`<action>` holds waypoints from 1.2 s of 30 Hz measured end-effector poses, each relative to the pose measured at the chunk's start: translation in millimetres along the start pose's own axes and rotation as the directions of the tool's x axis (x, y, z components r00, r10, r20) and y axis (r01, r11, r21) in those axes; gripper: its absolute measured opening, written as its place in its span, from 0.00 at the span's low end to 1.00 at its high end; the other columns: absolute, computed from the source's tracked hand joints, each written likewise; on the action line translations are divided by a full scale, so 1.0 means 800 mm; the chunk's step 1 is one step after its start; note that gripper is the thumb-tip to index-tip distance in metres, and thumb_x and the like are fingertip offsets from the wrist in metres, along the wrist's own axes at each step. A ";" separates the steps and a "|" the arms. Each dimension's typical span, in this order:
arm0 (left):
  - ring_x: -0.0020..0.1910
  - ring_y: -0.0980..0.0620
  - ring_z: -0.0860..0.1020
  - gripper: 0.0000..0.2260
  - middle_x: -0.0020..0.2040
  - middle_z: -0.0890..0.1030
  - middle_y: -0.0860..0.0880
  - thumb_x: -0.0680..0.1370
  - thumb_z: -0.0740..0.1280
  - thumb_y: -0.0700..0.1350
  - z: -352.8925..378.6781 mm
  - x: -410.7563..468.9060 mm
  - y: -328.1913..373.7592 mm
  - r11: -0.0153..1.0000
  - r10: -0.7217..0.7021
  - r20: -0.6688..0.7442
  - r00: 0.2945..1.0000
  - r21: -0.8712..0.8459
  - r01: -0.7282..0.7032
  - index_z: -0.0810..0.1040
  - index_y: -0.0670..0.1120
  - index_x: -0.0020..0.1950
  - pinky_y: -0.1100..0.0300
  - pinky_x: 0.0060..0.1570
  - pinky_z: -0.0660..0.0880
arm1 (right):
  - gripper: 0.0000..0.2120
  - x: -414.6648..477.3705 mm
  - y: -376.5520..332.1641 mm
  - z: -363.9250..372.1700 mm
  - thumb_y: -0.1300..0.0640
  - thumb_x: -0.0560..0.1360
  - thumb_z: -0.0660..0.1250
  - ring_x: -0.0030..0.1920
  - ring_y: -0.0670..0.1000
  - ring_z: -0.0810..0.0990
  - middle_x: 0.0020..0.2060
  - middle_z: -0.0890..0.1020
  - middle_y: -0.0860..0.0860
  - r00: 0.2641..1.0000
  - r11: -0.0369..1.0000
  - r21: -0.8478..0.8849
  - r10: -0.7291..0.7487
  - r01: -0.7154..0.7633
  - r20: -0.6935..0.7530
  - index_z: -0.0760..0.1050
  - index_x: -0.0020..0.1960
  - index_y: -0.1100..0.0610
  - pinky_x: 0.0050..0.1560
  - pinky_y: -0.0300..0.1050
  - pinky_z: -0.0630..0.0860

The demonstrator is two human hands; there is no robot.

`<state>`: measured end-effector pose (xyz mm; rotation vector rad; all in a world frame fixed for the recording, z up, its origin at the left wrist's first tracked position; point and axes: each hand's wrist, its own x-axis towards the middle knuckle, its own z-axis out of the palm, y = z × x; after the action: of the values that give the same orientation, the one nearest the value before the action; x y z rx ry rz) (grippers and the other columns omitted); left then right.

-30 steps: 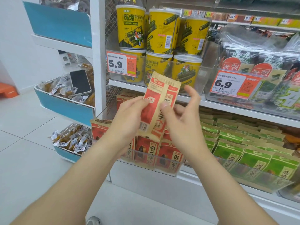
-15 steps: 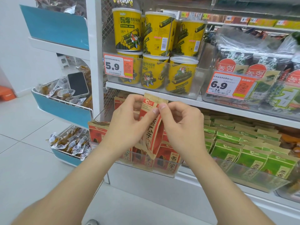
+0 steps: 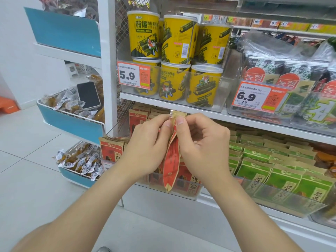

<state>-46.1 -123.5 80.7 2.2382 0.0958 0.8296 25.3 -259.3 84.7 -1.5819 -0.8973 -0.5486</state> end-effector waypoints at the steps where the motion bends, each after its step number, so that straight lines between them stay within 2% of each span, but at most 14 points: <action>1: 0.49 0.58 0.83 0.12 0.47 0.85 0.59 0.90 0.59 0.49 0.000 0.001 -0.002 1.000 -0.004 -0.002 1.000 -0.004 0.004 0.82 0.53 0.64 0.56 0.47 0.76 | 0.10 0.000 0.000 0.000 0.57 0.83 0.71 0.31 0.47 0.80 0.31 0.82 0.44 1.000 1.000 0.000 -0.003 0.003 0.004 0.84 0.43 0.57 0.34 0.44 0.77; 4: 0.58 0.60 0.84 0.11 0.56 0.86 0.59 0.89 0.62 0.50 0.000 0.002 -0.006 0.995 -0.056 -0.025 0.998 -0.086 0.053 0.81 0.52 0.67 0.52 0.57 0.81 | 0.09 0.001 0.001 -0.001 0.57 0.83 0.72 0.32 0.46 0.81 0.31 0.81 0.41 0.999 0.999 0.019 0.033 -0.033 0.023 0.85 0.44 0.55 0.36 0.38 0.74; 6: 0.56 0.61 0.85 0.09 0.54 0.87 0.58 0.88 0.65 0.52 -0.001 0.001 -0.005 0.977 -0.127 -0.031 0.991 -0.178 0.119 0.81 0.53 0.64 0.54 0.53 0.82 | 0.09 0.003 0.005 -0.002 0.55 0.83 0.73 0.32 0.44 0.80 0.30 0.80 0.40 0.992 0.992 0.049 0.110 -0.113 0.057 0.85 0.44 0.54 0.38 0.36 0.72; 8: 0.53 0.60 0.86 0.07 0.52 0.88 0.58 0.87 0.66 0.52 -0.002 0.002 -0.004 0.960 -0.164 -0.038 0.986 -0.235 0.151 0.82 0.53 0.60 0.53 0.52 0.83 | 0.09 0.006 0.009 -0.002 0.52 0.83 0.73 0.32 0.43 0.80 0.32 0.83 0.41 0.974 0.973 0.095 0.202 -0.211 0.100 0.85 0.45 0.52 0.38 0.40 0.74; 10: 0.56 0.58 0.86 0.07 0.55 0.88 0.57 0.86 0.68 0.52 -0.006 0.003 -0.003 0.941 -0.169 -0.004 0.986 -0.299 0.159 0.82 0.53 0.61 0.49 0.59 0.83 | 0.08 0.009 0.011 -0.003 0.51 0.83 0.73 0.36 0.47 0.84 0.35 0.86 0.45 0.956 0.949 0.139 0.268 -0.283 0.117 0.86 0.47 0.52 0.40 0.47 0.79; 12: 0.60 0.57 0.85 0.11 0.59 0.87 0.56 0.84 0.69 0.55 -0.010 0.003 -0.001 0.916 -0.158 0.075 0.985 -0.361 0.174 0.82 0.53 0.64 0.47 0.64 0.81 | 0.06 0.010 0.010 -0.005 0.51 0.82 0.74 0.41 0.52 0.88 0.38 0.88 0.48 0.939 0.920 0.198 0.320 -0.339 0.122 0.87 0.48 0.52 0.43 0.56 0.85; 14: 0.62 0.56 0.84 0.14 0.62 0.86 0.56 0.82 0.72 0.56 -0.012 0.001 0.004 0.904 -0.137 0.136 0.981 -0.388 0.180 0.82 0.53 0.66 0.46 0.66 0.80 | 0.07 0.011 0.007 -0.006 0.51 0.80 0.75 0.43 0.55 0.89 0.40 0.89 0.51 0.915 0.874 0.272 0.379 -0.402 0.136 0.87 0.49 0.54 0.49 0.62 0.86; 17: 0.60 0.53 0.85 0.14 0.61 0.86 0.55 0.81 0.74 0.56 -0.008 0.001 0.007 0.897 -0.114 0.118 0.986 -0.414 0.154 0.82 0.53 0.64 0.44 0.63 0.81 | 0.08 0.013 0.005 -0.009 0.53 0.79 0.76 0.45 0.53 0.89 0.42 0.89 0.53 0.883 0.802 0.369 0.434 -0.470 0.181 0.87 0.51 0.58 0.52 0.59 0.87; 19: 0.55 0.54 0.86 0.13 0.56 0.87 0.54 0.82 0.70 0.55 -0.006 0.002 0.010 0.854 -0.140 0.100 0.985 -0.492 0.171 0.82 0.50 0.62 0.51 0.56 0.81 | 0.08 0.015 0.006 -0.011 0.55 0.80 0.75 0.47 0.51 0.89 0.44 0.90 0.54 0.880 0.789 0.391 0.422 -0.475 0.217 0.86 0.53 0.60 0.51 0.52 0.87; 21: 0.45 0.54 0.82 0.10 0.46 0.85 0.54 0.83 0.65 0.56 -0.005 0.002 0.015 0.812 -0.180 0.103 0.978 -0.545 0.207 0.82 0.52 0.56 0.57 0.47 0.76 | 0.04 0.015 0.007 -0.012 0.59 0.80 0.75 0.47 0.50 0.88 0.45 0.89 0.54 0.883 0.795 0.386 0.406 -0.468 0.237 0.86 0.53 0.60 0.51 0.50 0.87; 23: 0.40 0.49 0.74 0.11 0.42 0.78 0.47 0.86 0.63 0.54 -0.002 0.002 0.020 0.761 -0.245 0.123 0.962 -0.591 0.269 0.80 0.52 0.49 0.56 0.39 0.69 | 0.02 0.014 0.009 -0.011 0.61 0.80 0.75 0.45 0.51 0.87 0.44 0.89 0.55 0.899 0.828 0.352 0.380 -0.436 0.219 0.86 0.50 0.58 0.52 0.54 0.87; 25: 0.36 0.47 0.68 0.13 0.42 0.72 0.43 0.88 0.62 0.52 0.001 0.001 0.022 0.717 -0.306 0.138 0.942 -0.617 0.324 0.78 0.49 0.48 0.53 0.35 0.64 | 0.03 0.012 0.010 -0.007 0.61 0.81 0.75 0.45 0.55 0.88 0.42 0.89 0.53 0.915 0.864 0.307 0.355 -0.399 0.191 0.86 0.48 0.55 0.54 0.61 0.86; 29: 0.34 0.48 0.65 0.17 0.43 0.69 0.42 0.89 0.60 0.51 0.004 0.003 0.020 0.673 -0.326 0.155 0.932 -0.654 0.344 0.70 0.37 0.53 0.52 0.35 0.61 | 0.05 0.011 0.010 -0.003 0.59 0.81 0.75 0.46 0.60 0.87 0.42 0.88 0.52 0.927 0.888 0.274 0.329 -0.369 0.180 0.85 0.47 0.52 0.53 0.65 0.84; 36: 0.38 0.47 0.68 0.16 0.46 0.71 0.43 0.88 0.62 0.52 0.000 0.003 0.022 0.618 -0.328 0.178 0.928 -0.703 0.353 0.73 0.38 0.55 0.50 0.40 0.65 | 0.03 0.009 0.009 -0.003 0.58 0.81 0.75 0.47 0.58 0.88 0.43 0.89 0.52 0.927 0.887 0.279 0.332 -0.369 0.171 0.86 0.49 0.52 0.53 0.65 0.85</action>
<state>-47.2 -135.5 94.0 1.3990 0.1434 0.4872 35.8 -260.2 86.3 -1.4542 -0.7180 -0.0507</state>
